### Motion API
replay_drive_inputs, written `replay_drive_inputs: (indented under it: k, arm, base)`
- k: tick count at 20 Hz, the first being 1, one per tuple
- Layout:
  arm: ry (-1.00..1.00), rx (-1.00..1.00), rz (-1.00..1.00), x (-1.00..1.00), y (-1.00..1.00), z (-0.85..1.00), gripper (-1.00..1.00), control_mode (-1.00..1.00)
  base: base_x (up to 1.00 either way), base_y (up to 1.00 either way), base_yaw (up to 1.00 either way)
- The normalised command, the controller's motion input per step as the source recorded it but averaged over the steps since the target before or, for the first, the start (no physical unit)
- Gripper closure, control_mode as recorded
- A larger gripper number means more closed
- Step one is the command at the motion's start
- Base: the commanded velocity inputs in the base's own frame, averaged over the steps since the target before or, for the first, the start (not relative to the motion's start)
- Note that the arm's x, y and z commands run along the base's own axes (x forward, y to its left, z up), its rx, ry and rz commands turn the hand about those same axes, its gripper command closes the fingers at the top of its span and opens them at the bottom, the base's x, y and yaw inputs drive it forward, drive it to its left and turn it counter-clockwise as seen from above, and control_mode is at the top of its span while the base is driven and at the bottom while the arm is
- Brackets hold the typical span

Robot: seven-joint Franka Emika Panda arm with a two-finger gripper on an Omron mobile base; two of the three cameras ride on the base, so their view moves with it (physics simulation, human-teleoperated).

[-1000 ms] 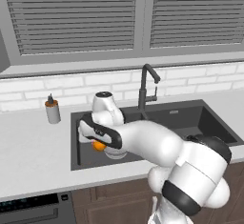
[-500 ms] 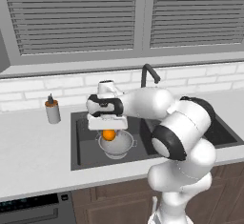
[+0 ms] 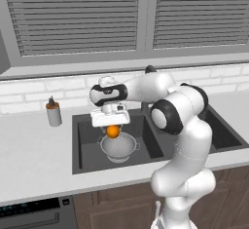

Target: Put the colander in the sink, put the orange in the colander, and turn on the sink faucet and pour water over the colander.

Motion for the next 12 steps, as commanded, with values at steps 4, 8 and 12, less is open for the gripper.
replay_drive_inputs:
  k: [4,8,12]
  arm:
    - [0.00,-0.01,0.00,0.18,-0.10,-0.21,1.00,-1.00]
    - [0.00,-0.02,0.00,0.13,-0.01,-0.20,1.00,-1.00]
    - [0.00,-0.02,0.00,0.22,-0.01,-0.34,1.00,-1.00]
  base:
    - [0.00,0.00,0.00]
    - [0.00,0.00,0.00]
    - [0.00,0.00,0.00]
